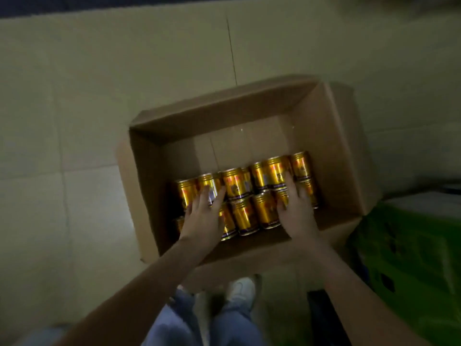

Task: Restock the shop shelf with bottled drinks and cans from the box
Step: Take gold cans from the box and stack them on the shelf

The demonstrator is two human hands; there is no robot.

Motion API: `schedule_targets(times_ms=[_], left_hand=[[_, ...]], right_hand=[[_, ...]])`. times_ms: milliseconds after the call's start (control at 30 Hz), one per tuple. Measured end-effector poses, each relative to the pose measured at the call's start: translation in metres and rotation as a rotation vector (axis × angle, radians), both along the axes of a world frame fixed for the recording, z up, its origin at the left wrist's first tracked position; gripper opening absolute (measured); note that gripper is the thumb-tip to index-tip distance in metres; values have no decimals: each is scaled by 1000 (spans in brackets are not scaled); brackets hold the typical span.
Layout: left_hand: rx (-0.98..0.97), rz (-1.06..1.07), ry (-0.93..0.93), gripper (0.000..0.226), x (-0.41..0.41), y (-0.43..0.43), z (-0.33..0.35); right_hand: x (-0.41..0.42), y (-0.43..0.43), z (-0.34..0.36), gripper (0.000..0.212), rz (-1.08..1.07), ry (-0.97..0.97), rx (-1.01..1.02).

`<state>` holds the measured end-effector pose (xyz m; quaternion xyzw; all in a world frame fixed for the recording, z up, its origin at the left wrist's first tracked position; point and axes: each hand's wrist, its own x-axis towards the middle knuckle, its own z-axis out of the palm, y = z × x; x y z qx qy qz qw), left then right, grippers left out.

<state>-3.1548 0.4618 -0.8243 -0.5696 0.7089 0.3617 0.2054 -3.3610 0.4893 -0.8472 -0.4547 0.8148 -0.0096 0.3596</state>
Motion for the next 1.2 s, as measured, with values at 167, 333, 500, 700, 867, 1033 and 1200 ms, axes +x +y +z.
schedule_targets(times_ms=[167,333,500,700,867,1033,1200], left_hand=[[9,-68,33,77,1,-14,-68],[-69,-91,95,78,16,-11,-80],[42,358,401,72,15,-19,-64],[441,882,780,66,4,-47,-28],[369,1131,771,63,44,-45,-12],[407,1206,636,68,95,-34,-10],[433,1173,642,70,107,-25,-5]], right_hand=[[-29,-46,-80,98,-77,-45,1],[-24,-55,-94,92,-21,2,88],[4,-53,-64,88,-1,33,-118],[89,-41,-1,90,-90,-387,-240],[108,-37,13,73,-76,-842,-37],[83,-47,-46,84,-176,-332,43],[86,-57,-97,100,-125,-293,196]])
